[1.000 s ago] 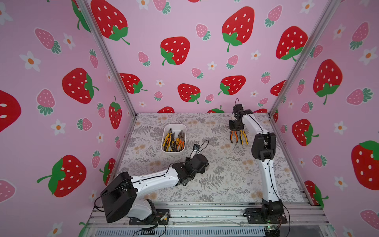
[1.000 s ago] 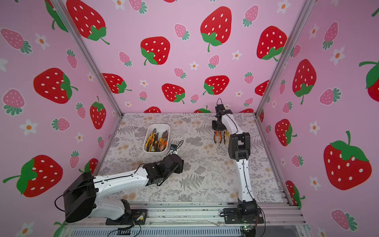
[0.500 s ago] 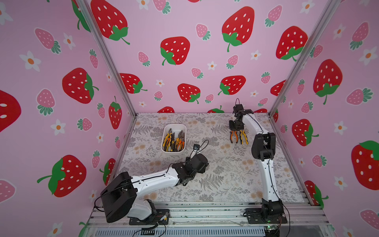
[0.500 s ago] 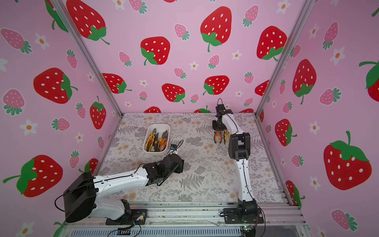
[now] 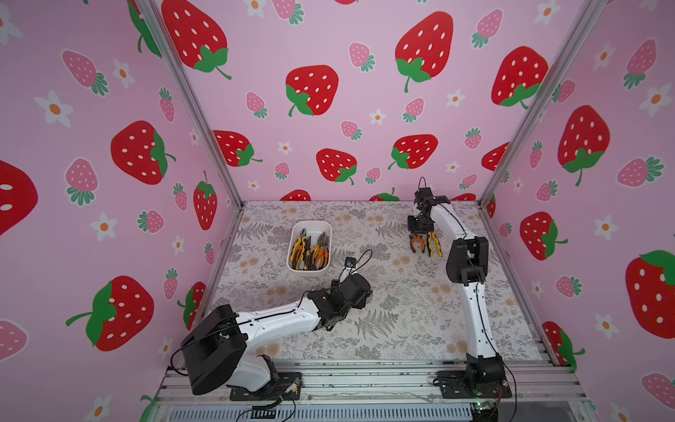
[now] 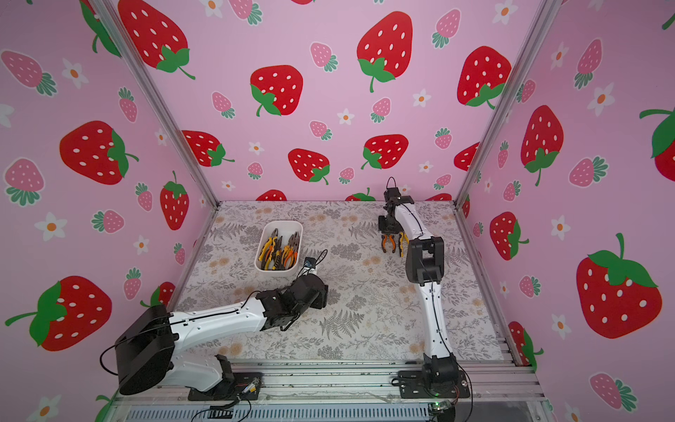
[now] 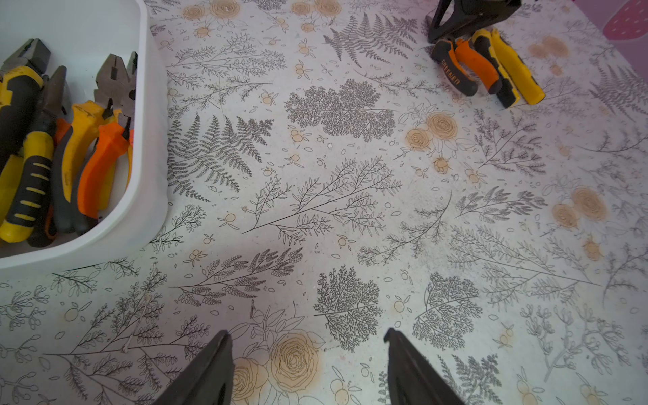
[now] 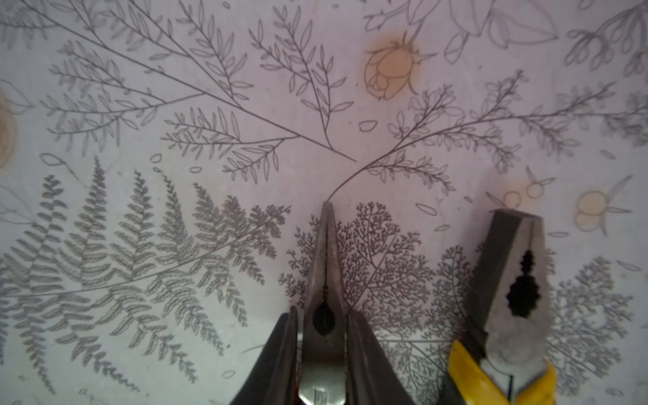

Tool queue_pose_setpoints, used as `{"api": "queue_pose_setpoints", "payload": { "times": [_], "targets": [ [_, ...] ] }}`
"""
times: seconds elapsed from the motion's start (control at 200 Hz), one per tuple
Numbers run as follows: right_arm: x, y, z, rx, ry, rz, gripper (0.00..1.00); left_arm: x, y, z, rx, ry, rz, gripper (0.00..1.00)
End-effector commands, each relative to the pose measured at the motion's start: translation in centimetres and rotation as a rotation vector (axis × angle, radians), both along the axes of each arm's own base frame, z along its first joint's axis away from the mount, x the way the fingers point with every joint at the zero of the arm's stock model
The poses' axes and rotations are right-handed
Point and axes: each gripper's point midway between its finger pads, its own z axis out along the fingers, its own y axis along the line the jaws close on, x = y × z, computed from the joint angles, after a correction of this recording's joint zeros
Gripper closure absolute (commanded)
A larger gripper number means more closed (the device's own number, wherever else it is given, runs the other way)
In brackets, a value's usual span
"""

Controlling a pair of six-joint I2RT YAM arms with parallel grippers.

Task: Take the pliers out of the storage box
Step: Place the pliers at the center of the board.

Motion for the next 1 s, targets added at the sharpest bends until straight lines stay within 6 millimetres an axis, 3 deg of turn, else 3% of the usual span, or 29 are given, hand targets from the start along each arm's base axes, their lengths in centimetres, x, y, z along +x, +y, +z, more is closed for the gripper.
{"api": "queue_pose_setpoints", "payload": {
  "times": [0.0, 0.23, 0.405, 0.505, 0.635, 0.725, 0.84, 0.995],
  "targets": [
    [-1.5, -0.7, -2.3, -0.019, 0.089, 0.001, 0.68, 0.4, -0.2, 0.6, -0.019, -0.009, 0.004, 0.3],
    [-1.5, -0.7, -2.4, -0.019, 0.092, 0.0, 0.67, 0.5, -0.3, 0.9, -0.02, -0.013, 0.0, 0.3],
    [-0.5, -1.4, -0.7, -0.053, 0.024, -0.023, 0.5, 0.5, 0.0, 1.0, -0.012, -0.011, 0.001, 0.3],
    [0.2, -1.3, 2.5, -0.051, -0.07, -0.042, 0.49, 0.3, 0.3, 1.4, -0.008, -0.015, 0.004, 0.3],
    [-0.1, -0.3, 9.6, -0.021, -0.22, -0.046, 0.49, 0.3, 1.1, 2.3, 0.003, -0.022, 0.011, 0.3],
    [-2.1, 0.8, 14.8, -0.005, -0.305, -0.035, 0.49, 0.6, 2.1, 3.1, 0.016, -0.027, 0.026, 0.3],
    [-6.9, 3.3, 20.1, 0.041, -0.393, 0.01, 0.49, 1.7, 4.8, 4.1, 0.029, -0.013, 0.075, 0.3],
    [-14.8, 7.9, 19.9, 0.142, -0.382, 0.092, 0.5, 3.9, 9.9, 5.0, 0.044, 0.047, 0.188, 0.31]
  ]
}}
